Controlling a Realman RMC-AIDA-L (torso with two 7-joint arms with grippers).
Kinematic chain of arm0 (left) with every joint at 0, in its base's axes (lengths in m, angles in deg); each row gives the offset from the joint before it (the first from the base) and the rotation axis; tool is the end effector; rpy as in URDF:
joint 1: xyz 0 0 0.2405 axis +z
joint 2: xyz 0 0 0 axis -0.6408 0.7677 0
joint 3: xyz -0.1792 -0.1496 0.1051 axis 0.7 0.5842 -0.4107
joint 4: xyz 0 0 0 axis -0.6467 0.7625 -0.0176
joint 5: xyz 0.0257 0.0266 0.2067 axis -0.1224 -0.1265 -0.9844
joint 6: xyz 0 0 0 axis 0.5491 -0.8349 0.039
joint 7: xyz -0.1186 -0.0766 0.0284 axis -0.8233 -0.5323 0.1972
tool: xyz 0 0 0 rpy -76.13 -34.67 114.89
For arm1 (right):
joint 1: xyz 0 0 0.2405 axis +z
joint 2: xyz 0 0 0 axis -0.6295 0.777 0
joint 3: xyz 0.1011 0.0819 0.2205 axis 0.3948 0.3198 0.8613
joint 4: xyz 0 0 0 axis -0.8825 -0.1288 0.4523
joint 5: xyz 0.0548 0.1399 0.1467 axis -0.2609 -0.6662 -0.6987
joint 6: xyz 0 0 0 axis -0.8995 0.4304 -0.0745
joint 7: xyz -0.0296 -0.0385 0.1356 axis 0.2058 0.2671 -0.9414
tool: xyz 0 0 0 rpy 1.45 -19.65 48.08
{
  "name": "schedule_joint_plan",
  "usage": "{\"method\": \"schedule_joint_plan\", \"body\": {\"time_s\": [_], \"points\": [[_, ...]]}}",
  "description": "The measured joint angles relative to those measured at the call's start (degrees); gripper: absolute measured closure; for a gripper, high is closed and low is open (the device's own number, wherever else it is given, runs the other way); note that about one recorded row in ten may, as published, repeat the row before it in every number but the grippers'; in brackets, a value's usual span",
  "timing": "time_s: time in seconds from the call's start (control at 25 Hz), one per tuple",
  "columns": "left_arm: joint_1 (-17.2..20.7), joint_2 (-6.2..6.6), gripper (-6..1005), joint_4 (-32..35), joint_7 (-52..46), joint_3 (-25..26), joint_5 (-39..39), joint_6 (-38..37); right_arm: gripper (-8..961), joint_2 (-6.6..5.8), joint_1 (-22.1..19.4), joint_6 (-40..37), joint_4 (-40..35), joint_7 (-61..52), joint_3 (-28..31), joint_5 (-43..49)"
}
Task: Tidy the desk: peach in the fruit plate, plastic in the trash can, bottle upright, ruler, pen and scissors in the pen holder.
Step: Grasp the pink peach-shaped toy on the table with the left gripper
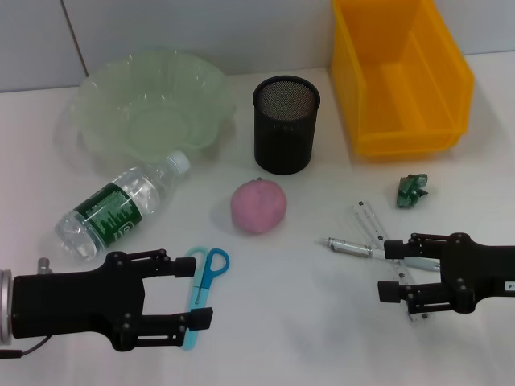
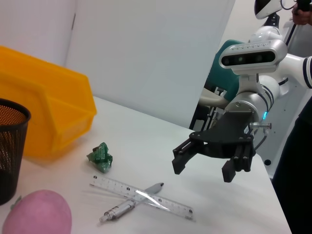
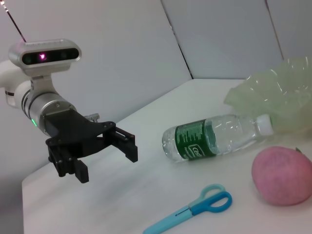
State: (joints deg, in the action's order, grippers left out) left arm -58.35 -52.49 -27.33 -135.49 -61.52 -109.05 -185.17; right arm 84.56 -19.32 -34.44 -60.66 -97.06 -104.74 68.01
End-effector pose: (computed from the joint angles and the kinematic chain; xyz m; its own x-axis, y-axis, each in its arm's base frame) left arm -0.2538 0.2699 -0.0106 0.8214 0.3410 0.4572 0.3539 -0.9334 0.0603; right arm 0.3114 0.2635 0.0218 0.7291 -0.4715 -0.4961 -0.5504 -0.8348 -0.0155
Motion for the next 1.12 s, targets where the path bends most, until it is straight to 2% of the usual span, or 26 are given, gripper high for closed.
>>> {"method": "schedule_joint_plan", "body": {"time_s": [0.88,0.92,0.96,1.0,1.08,1.12], "points": [[-0.3,-0.31,224,-0.2,1.4,0.0,3.6,0.5,139,-0.01,0.0,0.1,0.0,0.0,-0.3,0.6],[-0.4,-0.52,224,-0.5,3.2,-0.4,8.0,1.7,140,-0.01,0.0,0.1,0.0,0.0,-0.2,0.6],[-0.4,-0.52,224,-0.5,3.2,-0.4,8.0,1.7,140,0.00,0.0,0.1,0.0,0.0,-0.1,0.6],[-1.1,-0.66,225,-1.2,4.9,-2.0,12.6,5.6,140,0.00,0.0,0.1,0.0,0.0,-0.1,0.6],[-1.1,-0.66,225,-1.2,4.9,-2.0,12.6,5.6,141,0.01,0.0,0.2,-0.1,0.0,0.0,0.6],[-2.6,-0.70,225,-1.7,5.7,-7.0,18.2,14.9,141,0.02,0.0,0.2,-0.1,0.0,0.0,0.6]]}}
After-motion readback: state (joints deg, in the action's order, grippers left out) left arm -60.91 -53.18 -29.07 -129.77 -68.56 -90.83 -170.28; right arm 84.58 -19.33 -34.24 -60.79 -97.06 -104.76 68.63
